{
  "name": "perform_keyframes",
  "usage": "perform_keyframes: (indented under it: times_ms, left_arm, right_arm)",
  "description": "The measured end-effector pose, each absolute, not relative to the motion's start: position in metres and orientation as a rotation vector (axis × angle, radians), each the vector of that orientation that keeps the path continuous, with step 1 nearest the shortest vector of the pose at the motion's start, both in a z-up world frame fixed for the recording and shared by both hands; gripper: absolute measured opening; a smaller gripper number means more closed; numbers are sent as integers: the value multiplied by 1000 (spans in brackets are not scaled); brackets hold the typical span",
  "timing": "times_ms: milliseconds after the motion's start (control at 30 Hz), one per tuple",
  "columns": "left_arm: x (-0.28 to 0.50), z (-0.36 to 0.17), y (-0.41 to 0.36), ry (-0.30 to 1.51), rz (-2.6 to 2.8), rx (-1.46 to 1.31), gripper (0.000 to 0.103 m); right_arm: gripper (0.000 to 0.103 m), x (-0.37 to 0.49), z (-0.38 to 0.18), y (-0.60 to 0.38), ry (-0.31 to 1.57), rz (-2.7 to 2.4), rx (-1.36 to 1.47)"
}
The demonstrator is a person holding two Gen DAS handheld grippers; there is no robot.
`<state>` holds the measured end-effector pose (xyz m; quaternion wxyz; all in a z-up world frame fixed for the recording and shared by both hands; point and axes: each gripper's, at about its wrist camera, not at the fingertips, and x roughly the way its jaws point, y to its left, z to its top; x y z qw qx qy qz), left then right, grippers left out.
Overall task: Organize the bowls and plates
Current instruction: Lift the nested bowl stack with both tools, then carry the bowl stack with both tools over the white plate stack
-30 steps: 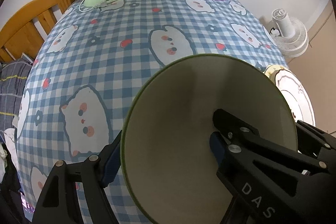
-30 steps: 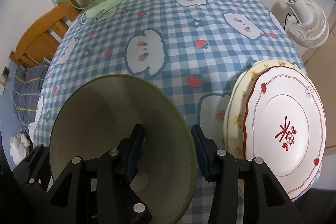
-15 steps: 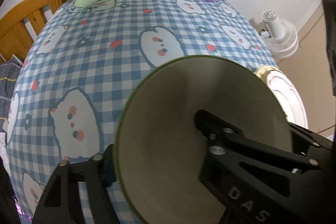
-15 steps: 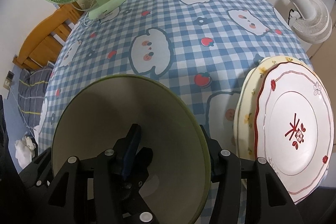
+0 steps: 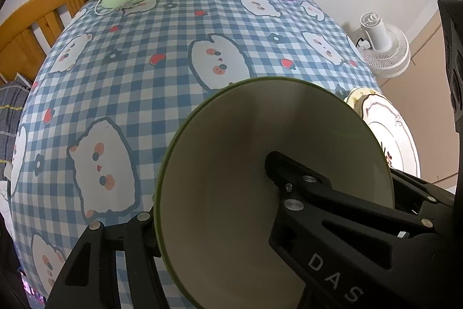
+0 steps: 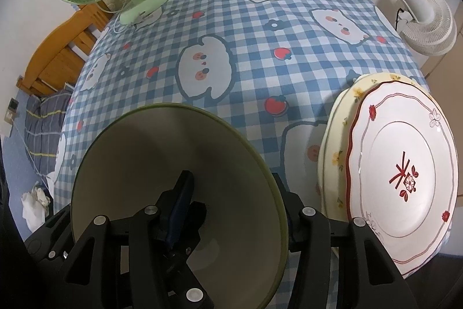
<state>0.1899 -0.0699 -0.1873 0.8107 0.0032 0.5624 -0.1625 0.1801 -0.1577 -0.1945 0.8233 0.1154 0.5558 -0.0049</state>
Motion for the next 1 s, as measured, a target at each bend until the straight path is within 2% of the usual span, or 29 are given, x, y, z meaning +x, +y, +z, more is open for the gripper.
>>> perform_keyframes:
  times_ms: [300,1000]
  left_arm:
    - [190,-185,-69,1204,-341,16,60]
    - [191,-151,-57,1157,-354,13,60]
  right_arm:
    - [51,178,-192,-158,1186,-55,246]
    - [51,178,-154,-144,1137,-71,233]
